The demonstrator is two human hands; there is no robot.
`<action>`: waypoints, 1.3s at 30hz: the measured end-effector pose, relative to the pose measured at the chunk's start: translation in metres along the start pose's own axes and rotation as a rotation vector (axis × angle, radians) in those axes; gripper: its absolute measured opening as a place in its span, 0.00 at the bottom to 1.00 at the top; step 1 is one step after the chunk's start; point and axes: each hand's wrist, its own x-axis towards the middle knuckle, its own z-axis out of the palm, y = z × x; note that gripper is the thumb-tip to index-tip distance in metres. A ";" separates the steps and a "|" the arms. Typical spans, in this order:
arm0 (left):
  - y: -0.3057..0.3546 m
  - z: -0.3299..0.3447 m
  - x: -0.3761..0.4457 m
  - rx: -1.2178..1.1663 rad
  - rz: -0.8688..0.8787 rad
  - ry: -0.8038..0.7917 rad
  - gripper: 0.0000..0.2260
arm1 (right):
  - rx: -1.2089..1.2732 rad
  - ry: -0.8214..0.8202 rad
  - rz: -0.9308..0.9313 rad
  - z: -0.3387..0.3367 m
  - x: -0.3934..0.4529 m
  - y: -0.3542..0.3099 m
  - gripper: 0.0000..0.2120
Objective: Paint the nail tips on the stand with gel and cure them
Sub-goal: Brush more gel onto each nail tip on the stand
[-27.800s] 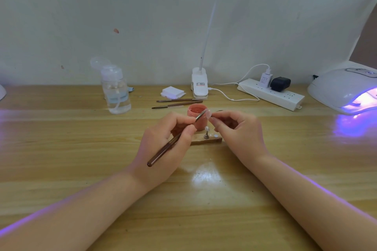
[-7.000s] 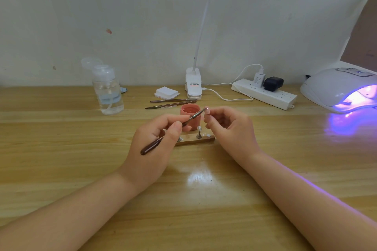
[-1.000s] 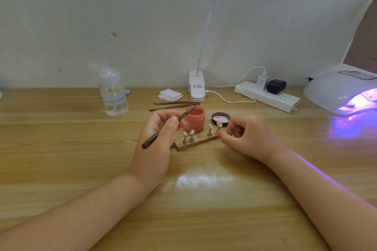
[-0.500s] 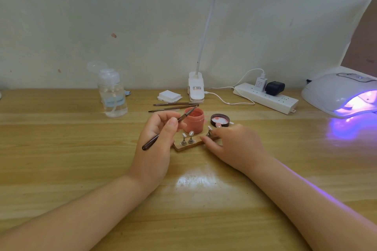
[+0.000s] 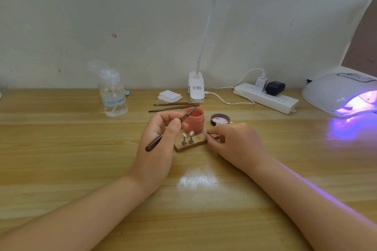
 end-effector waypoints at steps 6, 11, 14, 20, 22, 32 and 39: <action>0.004 -0.007 0.010 0.139 0.010 0.079 0.07 | 0.326 0.076 0.022 -0.002 0.002 -0.002 0.01; 0.015 -0.008 0.028 0.259 -0.007 0.096 0.05 | 0.440 0.057 0.070 0.002 0.003 -0.005 0.02; 0.026 -0.010 0.045 0.345 -0.006 0.053 0.04 | 0.500 0.043 0.094 0.004 0.003 -0.004 0.03; 0.042 0.001 0.087 0.798 -0.030 -0.093 0.05 | 0.563 0.081 0.098 0.005 0.002 -0.003 0.06; 0.045 0.007 0.102 0.852 -0.091 -0.149 0.07 | 0.574 0.091 0.100 0.006 0.002 -0.003 0.06; 0.027 0.021 0.119 1.039 -0.199 -0.304 0.06 | 0.602 0.082 0.123 0.008 0.003 -0.002 0.05; 0.028 0.005 0.124 0.708 -0.245 -0.059 0.10 | 0.579 0.079 0.098 0.009 0.003 -0.001 0.05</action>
